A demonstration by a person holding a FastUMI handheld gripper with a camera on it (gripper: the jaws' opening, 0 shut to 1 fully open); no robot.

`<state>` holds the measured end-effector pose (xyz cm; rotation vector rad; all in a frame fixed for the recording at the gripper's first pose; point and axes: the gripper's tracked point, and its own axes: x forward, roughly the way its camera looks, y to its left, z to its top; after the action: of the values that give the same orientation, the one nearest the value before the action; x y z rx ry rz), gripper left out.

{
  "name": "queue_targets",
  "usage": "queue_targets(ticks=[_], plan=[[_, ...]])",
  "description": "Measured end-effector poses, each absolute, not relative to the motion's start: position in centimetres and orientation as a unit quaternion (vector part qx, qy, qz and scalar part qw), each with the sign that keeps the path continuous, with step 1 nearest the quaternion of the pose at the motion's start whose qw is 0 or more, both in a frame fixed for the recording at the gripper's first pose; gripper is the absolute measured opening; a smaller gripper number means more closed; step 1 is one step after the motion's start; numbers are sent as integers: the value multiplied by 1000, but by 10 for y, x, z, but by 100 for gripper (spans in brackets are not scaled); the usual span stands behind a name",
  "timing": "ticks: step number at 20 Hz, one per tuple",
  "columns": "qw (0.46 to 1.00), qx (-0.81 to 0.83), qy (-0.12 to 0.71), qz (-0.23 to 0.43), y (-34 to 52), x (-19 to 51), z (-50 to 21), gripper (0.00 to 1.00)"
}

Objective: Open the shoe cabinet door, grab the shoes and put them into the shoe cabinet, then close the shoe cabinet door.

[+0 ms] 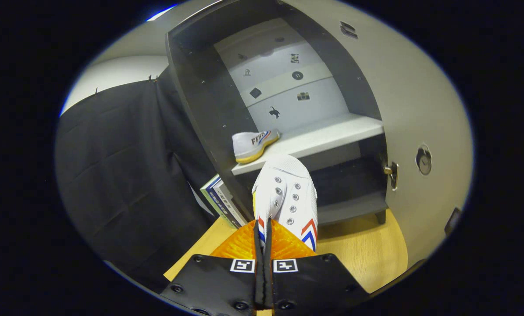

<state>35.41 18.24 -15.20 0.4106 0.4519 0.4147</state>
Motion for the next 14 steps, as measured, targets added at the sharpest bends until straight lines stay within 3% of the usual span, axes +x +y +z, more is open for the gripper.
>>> queue_targets(ticks=[14], plan=[[971,142,131,141,168,528,-66,1]])
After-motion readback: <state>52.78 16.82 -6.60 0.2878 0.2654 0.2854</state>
